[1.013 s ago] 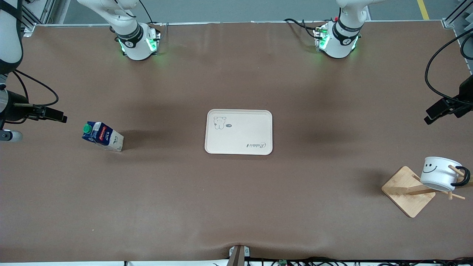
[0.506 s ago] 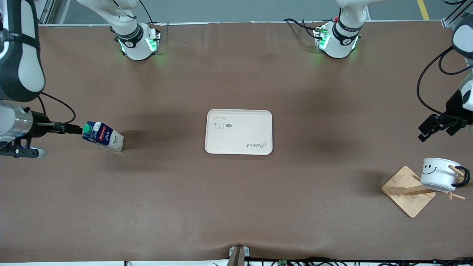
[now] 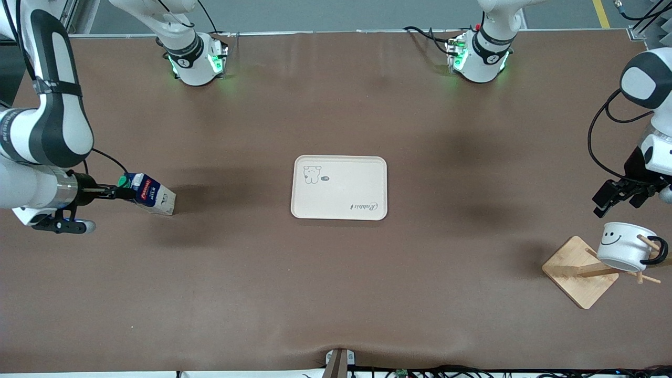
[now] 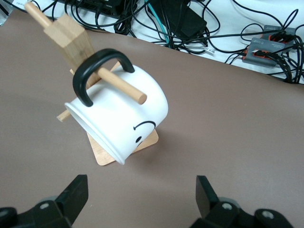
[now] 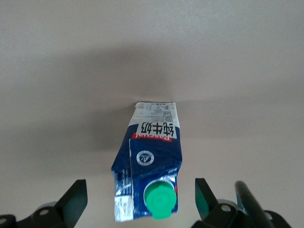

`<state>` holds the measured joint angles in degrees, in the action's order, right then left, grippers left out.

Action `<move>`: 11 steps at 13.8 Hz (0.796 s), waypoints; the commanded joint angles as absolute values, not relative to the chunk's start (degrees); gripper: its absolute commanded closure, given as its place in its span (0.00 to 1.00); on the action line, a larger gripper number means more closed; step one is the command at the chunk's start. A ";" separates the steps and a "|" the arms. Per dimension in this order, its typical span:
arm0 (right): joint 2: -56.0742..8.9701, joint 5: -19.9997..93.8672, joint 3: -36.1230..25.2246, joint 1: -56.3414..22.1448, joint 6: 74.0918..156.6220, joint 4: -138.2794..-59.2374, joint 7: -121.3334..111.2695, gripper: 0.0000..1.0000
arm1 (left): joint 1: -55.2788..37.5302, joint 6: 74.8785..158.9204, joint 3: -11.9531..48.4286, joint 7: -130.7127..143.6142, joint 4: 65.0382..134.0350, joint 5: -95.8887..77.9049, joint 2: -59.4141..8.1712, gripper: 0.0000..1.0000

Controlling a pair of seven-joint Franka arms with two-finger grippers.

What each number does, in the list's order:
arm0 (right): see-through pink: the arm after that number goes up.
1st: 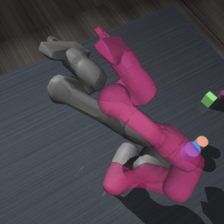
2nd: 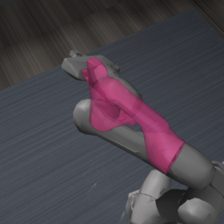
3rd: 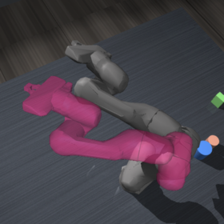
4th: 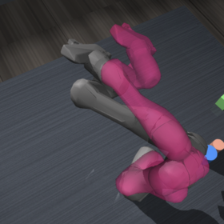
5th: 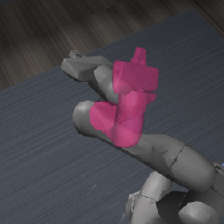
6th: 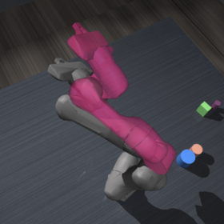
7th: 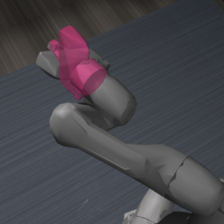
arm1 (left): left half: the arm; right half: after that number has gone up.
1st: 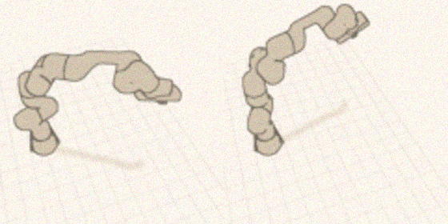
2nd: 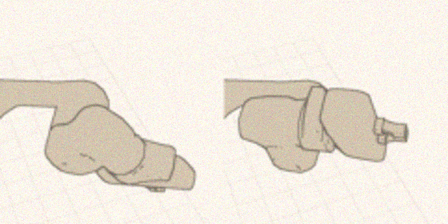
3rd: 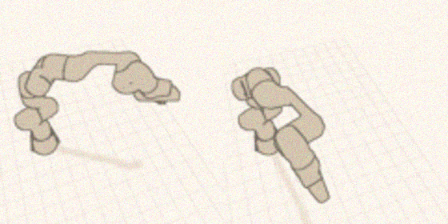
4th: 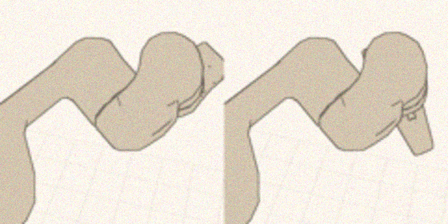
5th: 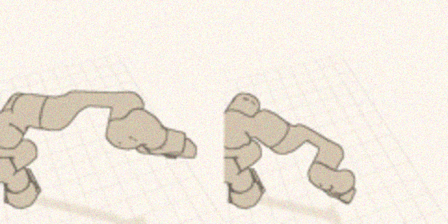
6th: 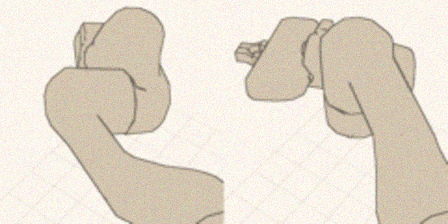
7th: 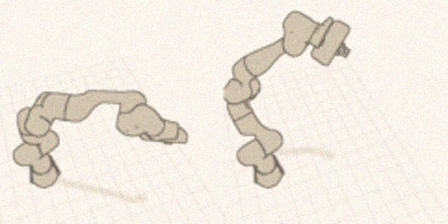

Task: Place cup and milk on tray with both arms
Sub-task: 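Reach the right gripper to the milk carton while the left gripper approaches the mug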

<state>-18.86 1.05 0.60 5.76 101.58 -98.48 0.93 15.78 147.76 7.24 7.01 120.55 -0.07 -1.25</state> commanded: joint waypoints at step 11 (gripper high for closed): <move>-14.33 1.14 0.88 6.24 106.08 -109.86 2.46 0.59 | 18.02 151.35 8.26 0.79 120.23 -0.88 -4.92 0.04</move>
<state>-16.66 1.05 0.42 5.87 105.31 -107.89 1.55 17.88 150.81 8.02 2.24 121.07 -0.06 -4.43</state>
